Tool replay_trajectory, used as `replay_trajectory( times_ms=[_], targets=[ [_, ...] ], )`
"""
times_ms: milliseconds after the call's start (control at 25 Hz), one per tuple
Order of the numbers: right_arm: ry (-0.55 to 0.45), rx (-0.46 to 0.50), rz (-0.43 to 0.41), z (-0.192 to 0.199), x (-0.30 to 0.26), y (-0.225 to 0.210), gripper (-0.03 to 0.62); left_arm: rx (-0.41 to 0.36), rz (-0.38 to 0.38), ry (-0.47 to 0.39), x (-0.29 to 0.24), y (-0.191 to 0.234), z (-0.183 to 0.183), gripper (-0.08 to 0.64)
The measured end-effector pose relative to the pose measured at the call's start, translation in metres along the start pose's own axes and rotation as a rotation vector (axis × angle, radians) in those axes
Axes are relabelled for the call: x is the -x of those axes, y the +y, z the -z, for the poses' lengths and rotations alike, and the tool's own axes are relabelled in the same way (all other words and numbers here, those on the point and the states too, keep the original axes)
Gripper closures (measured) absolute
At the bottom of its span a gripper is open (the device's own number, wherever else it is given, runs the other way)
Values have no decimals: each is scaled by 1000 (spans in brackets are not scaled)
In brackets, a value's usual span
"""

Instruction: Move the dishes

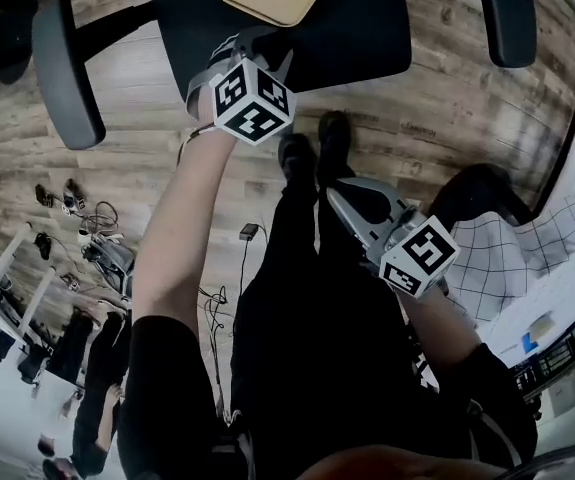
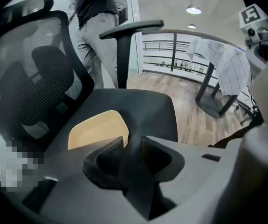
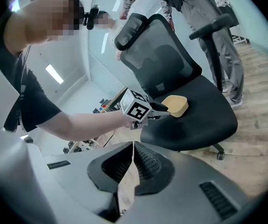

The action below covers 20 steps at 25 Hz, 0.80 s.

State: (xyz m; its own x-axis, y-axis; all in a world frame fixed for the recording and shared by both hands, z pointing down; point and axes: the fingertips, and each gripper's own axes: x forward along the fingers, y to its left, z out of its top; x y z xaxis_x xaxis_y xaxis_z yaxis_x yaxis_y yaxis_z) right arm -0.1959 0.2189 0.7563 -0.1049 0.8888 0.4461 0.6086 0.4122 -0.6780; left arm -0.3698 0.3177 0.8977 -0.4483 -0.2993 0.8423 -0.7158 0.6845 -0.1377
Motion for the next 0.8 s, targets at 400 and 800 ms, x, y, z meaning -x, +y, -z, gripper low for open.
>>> replay_trajectory(
  times_ms=[400, 800],
  targets=[
    [-27, -49, 26, 13, 13, -20, 571, -268, -17, 132, -43, 9, -4, 434],
    [-79, -89, 62, 12, 22, -29, 571, -377, 24, 229, -61, 9, 2, 433]
  ],
)
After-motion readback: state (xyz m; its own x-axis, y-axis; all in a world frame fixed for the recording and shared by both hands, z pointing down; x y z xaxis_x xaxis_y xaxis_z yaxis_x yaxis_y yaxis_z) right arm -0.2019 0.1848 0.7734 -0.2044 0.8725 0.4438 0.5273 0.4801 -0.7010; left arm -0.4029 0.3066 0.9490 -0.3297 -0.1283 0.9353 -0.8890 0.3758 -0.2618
